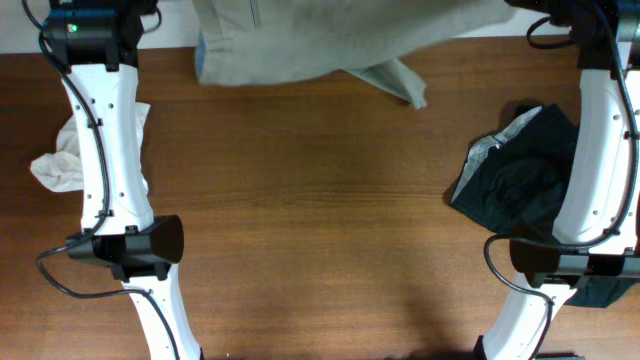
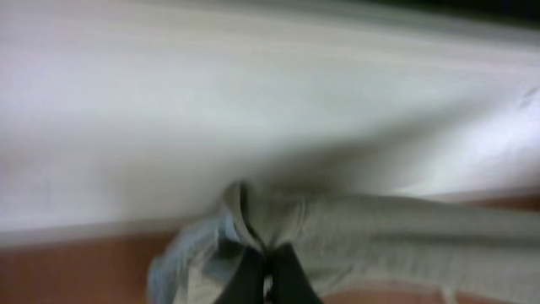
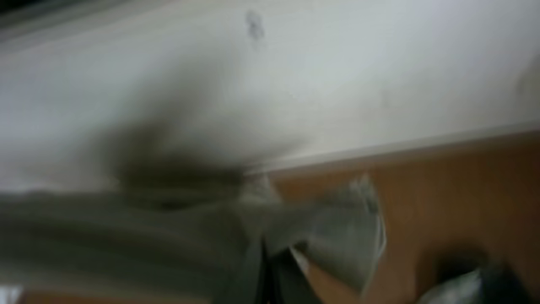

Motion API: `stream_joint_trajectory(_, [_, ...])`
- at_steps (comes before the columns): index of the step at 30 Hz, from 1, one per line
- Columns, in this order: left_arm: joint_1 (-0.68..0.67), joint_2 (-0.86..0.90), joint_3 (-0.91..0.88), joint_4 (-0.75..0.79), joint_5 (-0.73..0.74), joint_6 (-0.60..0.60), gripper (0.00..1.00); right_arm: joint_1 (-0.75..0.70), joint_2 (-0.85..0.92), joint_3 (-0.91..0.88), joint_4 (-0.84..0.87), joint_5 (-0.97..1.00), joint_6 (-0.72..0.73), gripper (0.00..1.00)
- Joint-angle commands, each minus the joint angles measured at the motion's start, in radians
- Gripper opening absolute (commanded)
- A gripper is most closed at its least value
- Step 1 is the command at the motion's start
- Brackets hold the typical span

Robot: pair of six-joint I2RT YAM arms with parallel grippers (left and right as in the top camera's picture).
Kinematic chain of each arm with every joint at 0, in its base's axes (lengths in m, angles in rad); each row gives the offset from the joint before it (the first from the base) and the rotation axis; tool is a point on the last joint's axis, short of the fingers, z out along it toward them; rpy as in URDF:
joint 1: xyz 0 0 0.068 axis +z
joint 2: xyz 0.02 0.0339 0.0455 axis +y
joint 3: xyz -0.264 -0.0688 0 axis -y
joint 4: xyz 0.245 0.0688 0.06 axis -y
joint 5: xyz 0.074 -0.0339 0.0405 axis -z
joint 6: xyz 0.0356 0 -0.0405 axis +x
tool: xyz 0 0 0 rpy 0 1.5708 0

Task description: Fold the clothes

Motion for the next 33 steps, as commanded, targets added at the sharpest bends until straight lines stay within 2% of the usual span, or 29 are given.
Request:
stream_joint_trajectory(1, [0.058, -0.003, 0.004, -0.309, -0.119, 0.044, 0.00, -0.063, -0.001, -0.063, -0.230, 0.123, -0.048, 0.04])
stream_joint_trajectory(3, [0.036, 0.064, 0.004, -0.536, -0.120, 0.045, 0.00, -0.063, 0.006, -0.219, -0.384, 0.122, -0.087, 0.04])
stream_joint_trajectory(5, [0.007, 0.157, -0.010, -0.654, -0.105, 0.074, 0.00, -0.063, 0.006, -0.405, -0.411, 0.117, -0.100, 0.04])
stream_joint_trajectory(7, [-0.032, 0.177, -0.155, -0.654, -0.071, 0.097, 0.00, -0.063, 0.006, -0.617, -0.402, 0.115, -0.100, 0.04])
stream_joint_trajectory(10, [-0.071, 0.176, -0.414, -0.654, -0.143, 0.096, 0.00, -0.063, 0.006, -0.878, -0.318, 0.115, -0.103, 0.04])
stream_joint_trajectory(13, [-0.071, 0.126, -0.677, -0.639, -0.173, 0.092, 0.01, -0.064, 0.005, -1.015, -0.243, 0.115, -0.103, 0.04])
stream_joint_trajectory(15, [-0.071, 0.031, -0.820, -0.582, -0.184, 0.092, 0.01, -0.064, -0.004, -1.053, -0.227, 0.116, -0.103, 0.04])
stream_joint_trajectory(20, [-0.062, -0.447, -1.421, -0.382, -0.185, 0.080, 0.00, -0.064, -0.124, -1.057, -0.266, 0.123, -0.102, 0.04])
stream_joint_trajectory(23, [0.016, -0.753, -1.537, -0.373, -0.200, 0.045, 0.00, -0.064, -0.272, -1.057, -0.259, 0.131, -0.100, 0.04])
stream_joint_trajectory(24, [0.048, -0.850, -1.537, -0.321, -0.200, 0.040, 0.00, -0.064, -0.300, -1.057, -0.219, 0.130, -0.116, 0.04])
stream_joint_trajectory(26, [0.057, -0.885, -1.542, -0.224, -0.199, 0.023, 0.00, -0.062, -0.322, -1.056, -0.051, 0.058, -0.118, 0.04])
stream_joint_trajectory(28, [0.060, -0.809, -1.564, -0.085, -0.237, -0.065, 0.00, -0.018, -0.320, -1.056, 0.204, -0.037, -0.117, 0.04])
stream_joint_trajectory(29, [0.071, -0.760, -1.564, 0.008, -0.297, -0.153, 0.00, 0.019, -0.320, -1.056, 0.338, -0.043, -0.117, 0.04])
stream_joint_trajectory(30, [0.092, -0.699, -1.564, 0.160, -0.304, -0.208, 0.00, 0.068, -0.318, -1.056, 0.492, -0.043, -0.117, 0.04])
stream_joint_trajectory(33, [0.121, -0.591, -1.564, 0.480, -0.304, -0.290, 0.00, 0.148, -0.259, -1.056, 0.782, -0.015, -0.117, 0.04])
